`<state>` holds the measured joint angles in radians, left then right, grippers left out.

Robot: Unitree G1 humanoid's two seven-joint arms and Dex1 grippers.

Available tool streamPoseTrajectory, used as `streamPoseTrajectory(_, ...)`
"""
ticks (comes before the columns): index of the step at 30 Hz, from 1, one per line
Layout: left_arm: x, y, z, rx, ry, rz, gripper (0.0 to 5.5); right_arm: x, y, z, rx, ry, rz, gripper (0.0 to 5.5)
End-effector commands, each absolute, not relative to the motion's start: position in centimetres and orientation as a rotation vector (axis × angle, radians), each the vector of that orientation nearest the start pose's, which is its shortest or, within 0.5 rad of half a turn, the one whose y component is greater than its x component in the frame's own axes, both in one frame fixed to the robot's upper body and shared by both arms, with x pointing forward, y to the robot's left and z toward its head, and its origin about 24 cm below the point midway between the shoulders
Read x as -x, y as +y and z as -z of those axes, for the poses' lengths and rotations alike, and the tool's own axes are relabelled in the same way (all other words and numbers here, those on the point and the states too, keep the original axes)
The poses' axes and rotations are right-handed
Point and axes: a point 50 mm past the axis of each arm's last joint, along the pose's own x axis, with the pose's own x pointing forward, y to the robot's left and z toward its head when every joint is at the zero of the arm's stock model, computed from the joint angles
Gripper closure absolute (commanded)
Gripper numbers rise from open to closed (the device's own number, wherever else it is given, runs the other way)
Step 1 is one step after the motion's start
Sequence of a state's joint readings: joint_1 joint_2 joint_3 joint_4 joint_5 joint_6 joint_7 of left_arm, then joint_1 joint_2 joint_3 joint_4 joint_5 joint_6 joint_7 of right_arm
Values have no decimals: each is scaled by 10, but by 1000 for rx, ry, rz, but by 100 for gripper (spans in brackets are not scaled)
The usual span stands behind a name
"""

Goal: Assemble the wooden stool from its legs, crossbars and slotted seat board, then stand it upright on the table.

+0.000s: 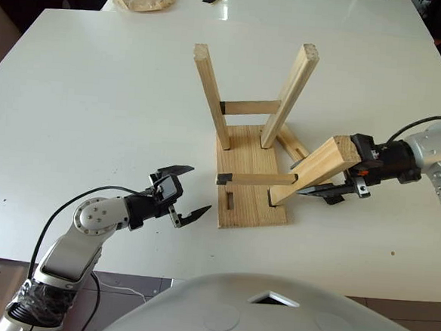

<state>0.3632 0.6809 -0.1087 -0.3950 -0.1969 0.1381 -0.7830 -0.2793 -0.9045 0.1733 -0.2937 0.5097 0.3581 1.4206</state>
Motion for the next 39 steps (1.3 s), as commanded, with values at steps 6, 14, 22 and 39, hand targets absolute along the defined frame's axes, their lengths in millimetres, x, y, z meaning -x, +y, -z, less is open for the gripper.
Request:
streamPoseTrajectory(6, -162, 187, -48, -353, 348, 993, 10, -225, -167, -122, 522, 390, -1715, 350)
streamPoseTrajectory(14, -168, 194, -48, -366, 359, 989, 10, -224, -159, -121, 524, 365, -1720, 350)
streamPoseTrajectory(22, -169, 188, -43, -348, 353, 980, 10, -227, -153, -122, 412, 427, -1690, 350)
streamPoseTrajectory(39, -179, 189, -41, -359, 335, 970, 10, -244, -138, -154, 283, 271, -1587, 242)
